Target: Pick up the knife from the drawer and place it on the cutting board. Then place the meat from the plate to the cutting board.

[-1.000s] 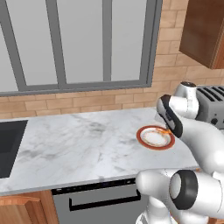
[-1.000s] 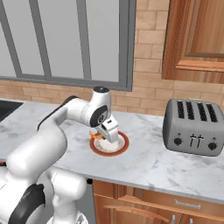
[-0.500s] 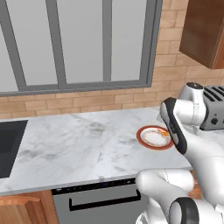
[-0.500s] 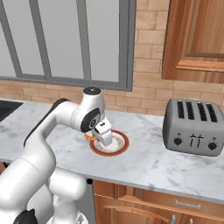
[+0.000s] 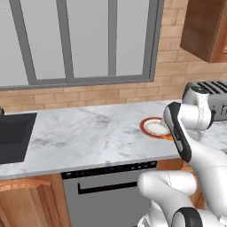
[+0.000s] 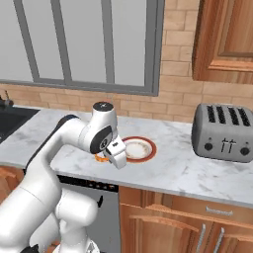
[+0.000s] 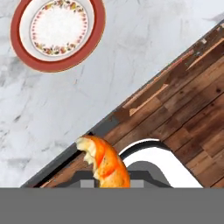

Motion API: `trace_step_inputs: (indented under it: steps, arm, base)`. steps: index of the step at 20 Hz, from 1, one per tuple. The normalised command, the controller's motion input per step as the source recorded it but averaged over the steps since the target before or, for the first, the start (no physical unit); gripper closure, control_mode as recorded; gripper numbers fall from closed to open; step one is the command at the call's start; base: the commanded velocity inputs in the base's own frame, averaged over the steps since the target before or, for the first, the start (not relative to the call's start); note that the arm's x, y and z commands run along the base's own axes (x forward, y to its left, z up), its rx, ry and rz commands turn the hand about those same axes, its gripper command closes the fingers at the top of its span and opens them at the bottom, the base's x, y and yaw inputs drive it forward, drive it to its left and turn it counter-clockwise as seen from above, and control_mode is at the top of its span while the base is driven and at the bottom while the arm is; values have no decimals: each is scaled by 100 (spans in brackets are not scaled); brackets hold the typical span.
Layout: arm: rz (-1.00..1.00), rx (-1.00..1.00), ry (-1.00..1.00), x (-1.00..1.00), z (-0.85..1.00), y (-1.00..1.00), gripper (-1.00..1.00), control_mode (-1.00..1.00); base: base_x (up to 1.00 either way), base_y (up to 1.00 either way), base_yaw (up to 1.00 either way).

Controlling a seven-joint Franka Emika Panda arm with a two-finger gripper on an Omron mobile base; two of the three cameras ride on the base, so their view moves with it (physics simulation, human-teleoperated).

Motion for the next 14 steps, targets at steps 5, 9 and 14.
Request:
trace_step_inputs:
  steps: [5,9,14]
  arm:
    - [0,0,0,0,0,0,100,100]
    - [0,0,0,0,0,0,100,100]
    - [0,0,0,0,0,0,100,100]
  base:
    - [-48,75,0]
    - [-25,100,0]
    - [-16,100,0]
